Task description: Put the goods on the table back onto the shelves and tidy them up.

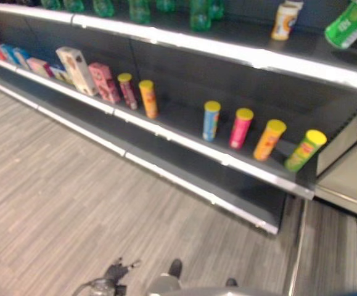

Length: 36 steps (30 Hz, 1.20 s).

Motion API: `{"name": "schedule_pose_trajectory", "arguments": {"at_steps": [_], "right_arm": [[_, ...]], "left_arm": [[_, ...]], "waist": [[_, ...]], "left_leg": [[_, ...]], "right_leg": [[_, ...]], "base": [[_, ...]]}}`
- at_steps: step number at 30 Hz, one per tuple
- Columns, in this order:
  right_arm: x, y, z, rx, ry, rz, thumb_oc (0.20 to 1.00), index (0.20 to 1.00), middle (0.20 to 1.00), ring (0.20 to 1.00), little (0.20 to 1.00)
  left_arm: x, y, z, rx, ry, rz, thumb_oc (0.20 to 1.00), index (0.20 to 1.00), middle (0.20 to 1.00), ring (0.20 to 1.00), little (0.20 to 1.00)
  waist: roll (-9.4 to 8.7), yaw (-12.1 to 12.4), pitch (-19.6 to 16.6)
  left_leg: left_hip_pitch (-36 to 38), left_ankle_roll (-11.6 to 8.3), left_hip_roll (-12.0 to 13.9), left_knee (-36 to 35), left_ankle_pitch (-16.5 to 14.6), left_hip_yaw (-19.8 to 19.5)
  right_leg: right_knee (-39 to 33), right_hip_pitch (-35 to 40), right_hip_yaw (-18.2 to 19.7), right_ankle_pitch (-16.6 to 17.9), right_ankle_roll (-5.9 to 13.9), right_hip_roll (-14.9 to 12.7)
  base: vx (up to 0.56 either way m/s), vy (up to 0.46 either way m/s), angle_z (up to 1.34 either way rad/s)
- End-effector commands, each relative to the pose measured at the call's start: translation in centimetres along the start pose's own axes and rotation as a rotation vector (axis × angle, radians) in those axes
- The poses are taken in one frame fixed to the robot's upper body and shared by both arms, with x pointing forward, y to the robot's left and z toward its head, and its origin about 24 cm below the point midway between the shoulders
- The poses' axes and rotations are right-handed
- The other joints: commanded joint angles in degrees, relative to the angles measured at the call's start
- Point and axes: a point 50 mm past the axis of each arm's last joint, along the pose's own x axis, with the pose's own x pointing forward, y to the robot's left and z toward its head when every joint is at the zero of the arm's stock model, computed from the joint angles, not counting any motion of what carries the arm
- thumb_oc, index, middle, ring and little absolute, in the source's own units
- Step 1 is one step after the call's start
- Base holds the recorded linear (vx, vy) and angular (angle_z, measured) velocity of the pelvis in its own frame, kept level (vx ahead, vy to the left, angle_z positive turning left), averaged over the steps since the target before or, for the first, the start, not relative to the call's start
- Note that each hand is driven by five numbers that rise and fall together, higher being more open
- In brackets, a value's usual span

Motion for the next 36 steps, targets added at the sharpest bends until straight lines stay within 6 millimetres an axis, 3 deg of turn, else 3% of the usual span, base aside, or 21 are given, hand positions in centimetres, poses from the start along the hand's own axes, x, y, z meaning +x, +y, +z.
{"name": "schedule_pose_trajectory", "arguments": {"at_steps": [1,4,9,11,14,15,19,21,23,24,27,30,32,34,36], "right_arm": [[0.3,-2.2,0.6,-0.034,-0.034,-0.043,0.2,0.2,0.2,0.2,0.2],[0.1,-2.5,0.6,-0.043,-0.035,-0.045,0.2,0.2,0.2,0.2,0.2],[0.1,-3.2,1.5,-0.016,-0.075,-0.075,0.2,0.2,0.2,0.2,0.2],[0.0,-3.4,1.6,0.0,-0.079,-0.091,0.2,0.2,0.2,0.2,0.2],[-0.4,-3.8,2.0,0.007,-0.105,-0.106,0.2,0.2,0.2,0.2,0.2],[-0.6,-4.1,2.4,0.033,-0.136,-0.136,0.2,0.2,0.2,0.2,0.2],[-1.1,-4.0,2.1,0.061,-0.13,-0.18,0.2,0.2,0.2,0.2,0.2],[-1.1,-3.5,1.8,0.052,-0.115,-0.171,0.2,0.2,0.2,0.2,0.2],[-1.2,-3.0,2.2,0.044,-0.126,-0.158,0.2,0.2,0.2,0.2,0.2],[-1.2,-3.0,2.1,0.045,-0.125,-0.159,0.2,0.2,0.2,0.2,0.2],[-1.5,-2.9,2.7,0.063,-0.153,-0.173,0.2,0.2,0.2,0.2,0.2],[-1.5,-3.6,3.3,0.086,-0.181,-0.226,0.2,0.2,0.2,0.2,0.2],[-1.6,-3.5,3.3,0.102,-0.18,-0.238,0.2,0.2,0.2,0.2,0.2],[-1.9,-3.5,3.0,0.111,-0.169,-0.261,0.2,0.2,0.2,0.2,0.2],[-2.1,-4.1,2.7,0.099,-0.155,-0.285,0.2,0.2,0.2,0.2,0.2]], "left_arm": [[-0.2,1.4,-1.1,0.078,0.034,0.021,1.0,1.0,1.0,1.0,1.0],[-0.2,0.8,-1.1,0.066,0.032,0.004,1.0,1.0,1.0,1.0,1.0],[-0.1,0.5,-0.6,0.037,0.014,-0.001,1.0,1.0,1.0,1.0,1.0],[-0.2,0.5,-0.8,0.003,0.018,0.004,1.0,1.0,1.0,1.0,1.0],[-0.4,0.8,-1.6,-0.079,0.04,0.027,1.0,1.0,1.0,1.0,1.0],[-0.5,1.2,-2.2,-0.088,0.062,0.047,1.0,1.0,1.0,1.0,1.0],[-0.6,2.9,-2.5,-0.069,0.081,0.087,1.0,1.0,1.0,1.0,1.0],[-0.7,3.1,-2.9,-0.062,0.093,0.087,1.0,1.0,1.0,1.0,1.0],[-0.8,3.7,-2.8,-0.019,0.101,0.095,1.0,1.0,1.0,1.0,1.0],[-0.8,3.8,-2.8,-0.018,0.1,0.096,1.0,1.0,1.0,1.0,1.0],[-0.7,5.7,-1.7,0.057,0.08,0.134,1.0,1.0,1.0,1.0,1.0],[-0.6,6.8,-0.1,0.072,0.034,0.161,1.0,1.0,1.0,1.0,1.0],[-0.6,7.1,0.2,0.066,0.027,0.174,1.0,1.0,1.0,1.0,1.0],[-0.6,7.4,0.7,0.061,0.011,0.182,1.0,1.0,1.0,1.0,1.0],[-0.5,7.3,0.9,0.076,0.009,0.177,1.0,1.0,1.0,1.0,1.0]], "waist": [[-3.33,1.9,-3.4],[-3.36,1.7,-3.4],[-4.67,2.0,-0.9],[-5.16,2.5,0.0],[-5.3,3.3,0.0],[-5.75,4.3,0.1],[-7.74,6.7,0.3],[-7.55,7.5,-0.6],[-7.0,7.9,-2.0],[-7.11,8.0,-2.0],[-7.53,6.8,-3.3],[-6.36,5.1,-2.5],[-5.88,4.8,-2.3],[-5.28,4.0,-1.8],[-4.75,3.2,-1.5]], "left_leg": [[3.1,-0.39,-2.9,0.0,-7.0,5.9],[3.9,-0.62,-2.3,0.0,-6.9,5.7],[-0.6,-1.24,-5.6,13.5,-11.0,4.4],[-3.2,-2.07,-6.0,18.0,-10.7,4.4],[-5.1,-1.7,-2.3,12.6,-8.5,4.9],[-9.0,-1.25,1.4,6.6,-5.4,4.6],[-14.6,-2.09,5.0,0.5,-1.9,8.6],[-13.5,-2.0,4.7,0.0,-3.2,8.4],[-11.8,-1.84,4.0,0.0,0.4,7.3],[-11.8,-1.81,4.0,0.0,0.4,7.4],[-7.1,-0.02,1.9,0.0,1.1,9.3],[-4.0,1.65,0.4,0.0,-0.2,9.3],[-3.3,2.0,0.4,0.0,-0.6,9.2],[-1.9,2.21,-0.1,0.0,-1.7,9.1],[-1.1,2.2,-0.7,0.0,-2.9,8.8]], "right_leg": [[0.5,-5.7,1.3,1.1,-0.13,-1.0],[0.5,-5.0,1.5,0.1,-0.63,-0.2],[0.5,-3.8,2.5,-0.8,-1.65,-0.2],[0.5,-2.9,2.8,-1.5,-1.78,0.0],[0.5,-1.9,3.6,-2.8,-1.73,0.5],[0.5,-0.4,4.2,-5.0,-2.02,1.0],[0.5,5.0,3.8,-8.3,-2.26,1.0],[0.5,6.0,4.3,-8.6,-1.76,0.9],[3.2,7.0,4.5,-7.8,-0.6,0.3],[3.4,6.9,4.6,-7.9,-0.56,0.2],[14.9,3.4,5.2,-4.0,1.62,-0.2],[26.5,-2.5,5.2,0.7,2.84,0.4],[30.7,-5.0,4.4,1.1,3.24,0.3],[29.4,-7.3,2.4,1.0,3.03,-0.9],[22.3,-7.8,1.4,-1.9,2.1,-1.2]], "base": [[0.07,-0.082,0.06],[0.09,-0.097,0.06],[0.04,-0.065,0.21],[0.1,-0.047,0.37],[0.28,0.05,0.16],[0.43,0.114,-0.06],[0.4,0.166,-0.29],[0.28,0.19,-0.26],[0.27,0.235,-0.25],[0.22,0.24,-0.12],[0.3,0.381,-0.1],[0.13,0.26,-0.11],[0.07,0.164,0.0],[0.15,0.168,0.0],[0.17,0.079,0.07]]}}
